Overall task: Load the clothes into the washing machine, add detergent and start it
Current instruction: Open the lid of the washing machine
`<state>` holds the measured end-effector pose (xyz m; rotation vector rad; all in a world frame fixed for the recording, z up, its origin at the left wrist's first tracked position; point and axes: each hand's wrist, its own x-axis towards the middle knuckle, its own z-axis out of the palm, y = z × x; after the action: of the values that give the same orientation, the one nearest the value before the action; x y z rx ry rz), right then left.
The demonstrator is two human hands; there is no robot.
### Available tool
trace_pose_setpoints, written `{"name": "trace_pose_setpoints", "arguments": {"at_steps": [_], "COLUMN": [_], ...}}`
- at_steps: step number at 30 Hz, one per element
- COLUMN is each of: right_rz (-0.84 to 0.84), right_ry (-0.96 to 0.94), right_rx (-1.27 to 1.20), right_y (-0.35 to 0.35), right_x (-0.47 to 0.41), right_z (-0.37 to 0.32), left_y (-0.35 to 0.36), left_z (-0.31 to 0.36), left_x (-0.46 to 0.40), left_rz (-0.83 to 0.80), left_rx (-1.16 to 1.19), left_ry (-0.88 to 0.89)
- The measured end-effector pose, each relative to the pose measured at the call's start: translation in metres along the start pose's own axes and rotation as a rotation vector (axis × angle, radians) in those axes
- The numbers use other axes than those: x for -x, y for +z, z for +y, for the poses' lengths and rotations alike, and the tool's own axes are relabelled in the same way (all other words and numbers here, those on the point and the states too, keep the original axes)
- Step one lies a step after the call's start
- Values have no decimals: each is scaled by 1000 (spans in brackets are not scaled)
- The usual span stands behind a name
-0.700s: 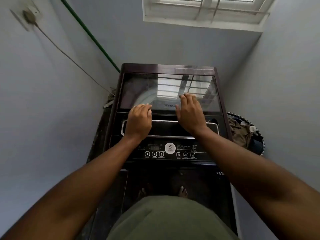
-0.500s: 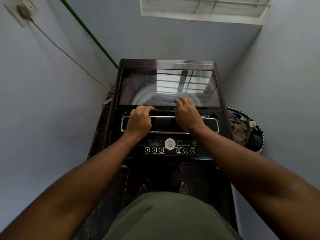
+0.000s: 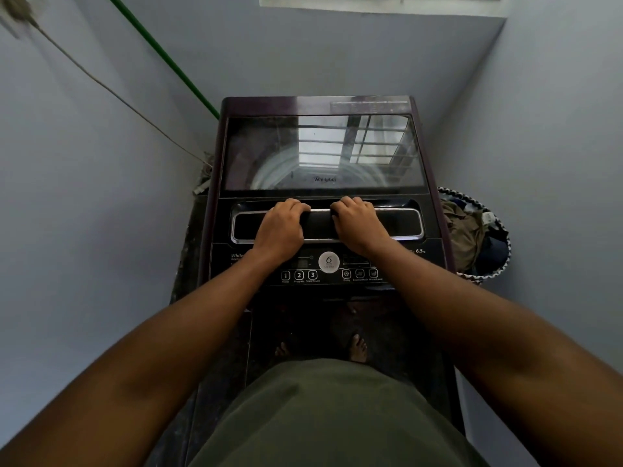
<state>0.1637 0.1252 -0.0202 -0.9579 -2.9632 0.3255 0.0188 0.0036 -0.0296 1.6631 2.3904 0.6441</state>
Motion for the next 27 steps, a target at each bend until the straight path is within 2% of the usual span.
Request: {"name": "trace_pose_setpoints", "arguments": {"at_steps": [4,8,13,20,24,27], "right_rz": [-57,-149,-253,-244,-267,-212], "right_ry": [39,54,84,37,-17,-65], "right_rx": [-20,-32,-33,25,71,183], "right_y": [4,8,2,-7,-24,-30], "right_x": [0,4,2,7,7,7], "right_z": [-2,-4,-9,-9,-7,-7], "left_y": [6,14,10,-14,-24,-34], "left_z": [1,1,2,4,6,11], "left_x": [-2,3,-2,-7,-12,-14], "left_rz": [5,-71,-168,-365,-374,-331], "left_rx": [84,-70,-145,-277,-311,-308], "left_ry": [-111,-45,-55,26,61,65]}}
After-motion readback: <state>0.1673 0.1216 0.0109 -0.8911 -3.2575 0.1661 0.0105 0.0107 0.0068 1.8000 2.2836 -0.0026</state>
